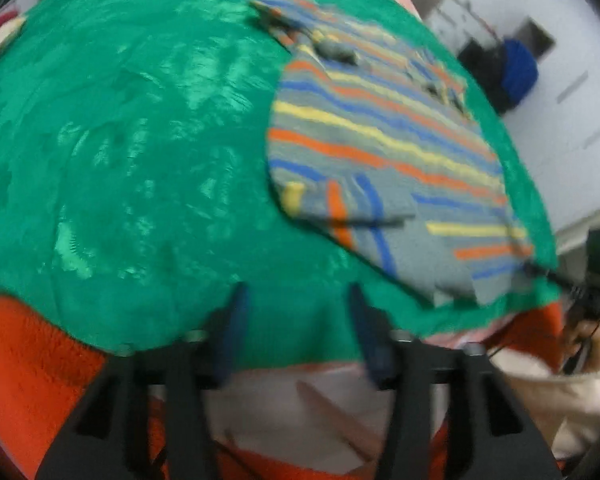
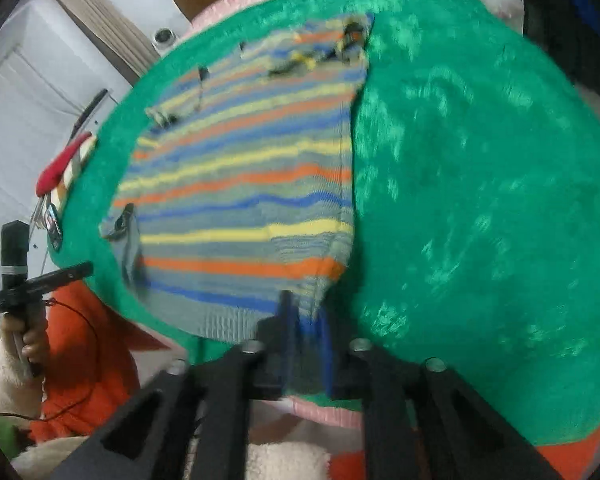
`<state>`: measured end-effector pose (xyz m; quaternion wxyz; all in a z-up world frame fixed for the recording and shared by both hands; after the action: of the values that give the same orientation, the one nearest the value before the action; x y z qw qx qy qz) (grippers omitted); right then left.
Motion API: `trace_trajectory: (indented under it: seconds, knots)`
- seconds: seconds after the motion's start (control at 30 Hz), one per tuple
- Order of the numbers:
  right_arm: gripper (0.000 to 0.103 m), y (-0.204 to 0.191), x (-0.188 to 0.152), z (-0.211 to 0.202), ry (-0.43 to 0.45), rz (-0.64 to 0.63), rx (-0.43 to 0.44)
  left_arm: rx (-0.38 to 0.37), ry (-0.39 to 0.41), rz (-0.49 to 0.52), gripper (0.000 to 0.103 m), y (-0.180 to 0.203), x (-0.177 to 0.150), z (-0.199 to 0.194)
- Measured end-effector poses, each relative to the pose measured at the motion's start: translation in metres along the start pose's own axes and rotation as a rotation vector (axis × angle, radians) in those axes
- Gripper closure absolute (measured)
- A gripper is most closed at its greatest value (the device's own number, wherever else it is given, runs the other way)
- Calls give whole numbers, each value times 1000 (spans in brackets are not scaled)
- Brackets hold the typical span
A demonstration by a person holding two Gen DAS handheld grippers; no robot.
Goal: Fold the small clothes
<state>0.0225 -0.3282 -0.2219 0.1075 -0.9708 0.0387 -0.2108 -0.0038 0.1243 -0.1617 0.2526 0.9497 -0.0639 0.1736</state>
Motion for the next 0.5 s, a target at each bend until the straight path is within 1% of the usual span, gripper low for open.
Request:
trace_trajectory:
  seconds: [0.03,0.1,0.17,0.2,0.23,0.27,0.3,0.37,0.4,0.43,0.5]
  knots:
    - [58,2,-2,4,-2,11,8,-16,27,-16,33,-1,2,-4]
    - [46,8,-2,2,25,38,19,-27,88,-35,29,-1,16,-10]
    - [46,15,-1,-1,44,74,36,-16,145,-33,26,2,36,-7]
    - [46,15,-2,-2,45,77,34,-2,160,-24,24,6,48,-1]
    - [46,15,0,0,47,78,24,27,152,-20,24,10,58,8]
    - [46,15,1,2,54,80,17,71,120,-15,24,18,68,24]
    - [46,15,2,4,58,87,11,93,95,-4,24,22,76,36]
    - [46,15,5,9,67,101,1,173,50,35,24,33,81,63]
    - [46,14,6,11,72,103,-2,226,19,51,25,36,79,74]
    - [46,13,6,12,76,106,-5,255,-12,77,26,35,69,78]
    - [46,12,5,10,77,105,-5,277,-60,174,26,37,45,68]
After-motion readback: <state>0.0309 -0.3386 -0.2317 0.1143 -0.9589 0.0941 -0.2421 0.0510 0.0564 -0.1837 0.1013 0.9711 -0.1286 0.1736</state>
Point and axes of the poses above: each gripper's, at about its wrist camera, not at the fingertips, and z roughly the way its jaws point, y to its right, x to its top, the point moved 3 cm from there along z, roughly the way its jaws point, and after that the axes turned 8 degrees about -x, right-handed, at the moved point
